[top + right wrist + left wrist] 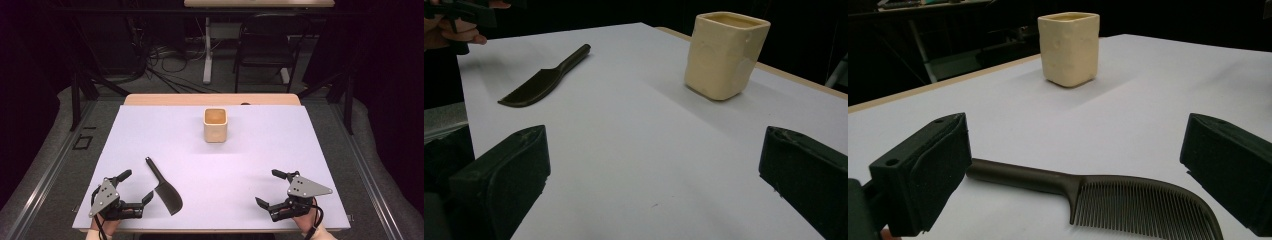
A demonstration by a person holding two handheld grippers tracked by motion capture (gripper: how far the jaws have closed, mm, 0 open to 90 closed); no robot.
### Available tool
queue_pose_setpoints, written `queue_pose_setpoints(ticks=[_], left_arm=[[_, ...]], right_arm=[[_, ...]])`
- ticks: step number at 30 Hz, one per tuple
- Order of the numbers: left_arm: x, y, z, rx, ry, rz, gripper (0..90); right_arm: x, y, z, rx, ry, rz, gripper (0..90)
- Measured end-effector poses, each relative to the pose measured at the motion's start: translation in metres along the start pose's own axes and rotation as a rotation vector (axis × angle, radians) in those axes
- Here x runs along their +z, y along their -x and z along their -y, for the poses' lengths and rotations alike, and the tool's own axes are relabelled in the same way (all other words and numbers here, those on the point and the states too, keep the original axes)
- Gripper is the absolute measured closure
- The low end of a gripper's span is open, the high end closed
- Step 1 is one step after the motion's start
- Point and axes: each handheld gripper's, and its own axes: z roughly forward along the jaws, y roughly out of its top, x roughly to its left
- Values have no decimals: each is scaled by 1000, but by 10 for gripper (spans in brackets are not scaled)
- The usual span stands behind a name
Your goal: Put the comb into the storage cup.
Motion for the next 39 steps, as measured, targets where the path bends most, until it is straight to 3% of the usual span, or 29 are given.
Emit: queue_pose_setpoints(ticks=[11,19,23,28,39], left_arm=[[2,0,-3,-1,-15,-9,1],[13,-4,-9,13,-45,2,2],[18,-6,-10,25,-45,-15,3],[28,-13,-12,33,-63,-18,2],[45,-31,-18,3,-94,-54,2]], right_arm=[[1,0,0,-1,-3,-2,0],[1,0,1,-1,-8,2,0],[1,1,1,0,-10,5,0],[2,0,1,-3,-15,6,0],[3,0,1,-5,-13,5,0]])
